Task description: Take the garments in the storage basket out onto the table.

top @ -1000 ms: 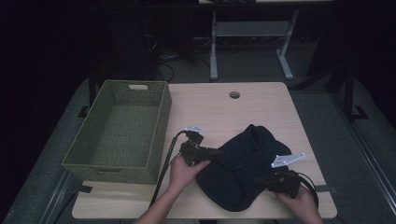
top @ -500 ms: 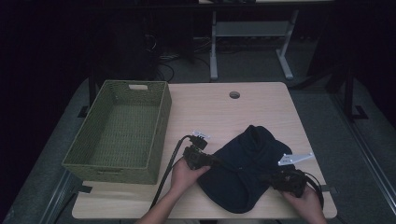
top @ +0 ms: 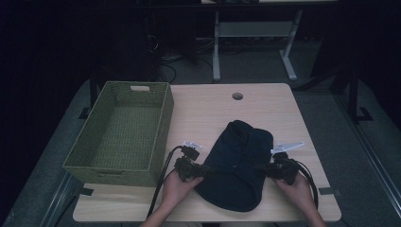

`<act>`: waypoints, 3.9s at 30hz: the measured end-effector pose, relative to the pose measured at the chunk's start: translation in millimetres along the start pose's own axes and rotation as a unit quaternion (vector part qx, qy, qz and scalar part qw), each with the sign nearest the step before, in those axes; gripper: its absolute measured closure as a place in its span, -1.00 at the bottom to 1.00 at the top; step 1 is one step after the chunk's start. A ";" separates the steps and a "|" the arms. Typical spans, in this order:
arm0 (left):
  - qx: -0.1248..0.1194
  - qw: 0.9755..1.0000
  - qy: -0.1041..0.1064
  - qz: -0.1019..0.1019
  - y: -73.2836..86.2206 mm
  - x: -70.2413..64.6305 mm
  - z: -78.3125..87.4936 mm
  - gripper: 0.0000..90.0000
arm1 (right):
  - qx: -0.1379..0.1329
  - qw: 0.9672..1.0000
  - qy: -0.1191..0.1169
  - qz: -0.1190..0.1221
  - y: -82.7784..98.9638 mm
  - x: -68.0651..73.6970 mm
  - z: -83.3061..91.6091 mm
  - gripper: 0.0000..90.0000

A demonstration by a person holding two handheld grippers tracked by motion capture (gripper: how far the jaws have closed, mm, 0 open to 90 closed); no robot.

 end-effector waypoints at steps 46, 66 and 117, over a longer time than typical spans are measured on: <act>-0.035 0.999 0.017 0.015 10.9 -6.8 -1.6 0.52 | 0.012 0.999 -0.047 -0.023 -6.7 11.0 -15.3 0.90; -0.044 0.999 0.018 0.021 16.1 -0.4 12.2 0.60 | 0.005 0.995 -0.091 -0.034 13.9 36.8 3.8 0.89; -0.074 0.997 0.020 0.022 -19.0 -0.7 -3.9 0.48 | -0.014 0.996 -0.086 -0.024 -30.0 32.6 -23.7 0.72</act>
Point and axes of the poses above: each handheld gripper's, and its own axes: z roughly backward along the jaws, y roughly out of its underside, x roughly to its left, the point moved 9 cm from there along -z, roughly forward along the jaws, and after that the axes turned 11 degrees about -x, right-handed, at the moved point
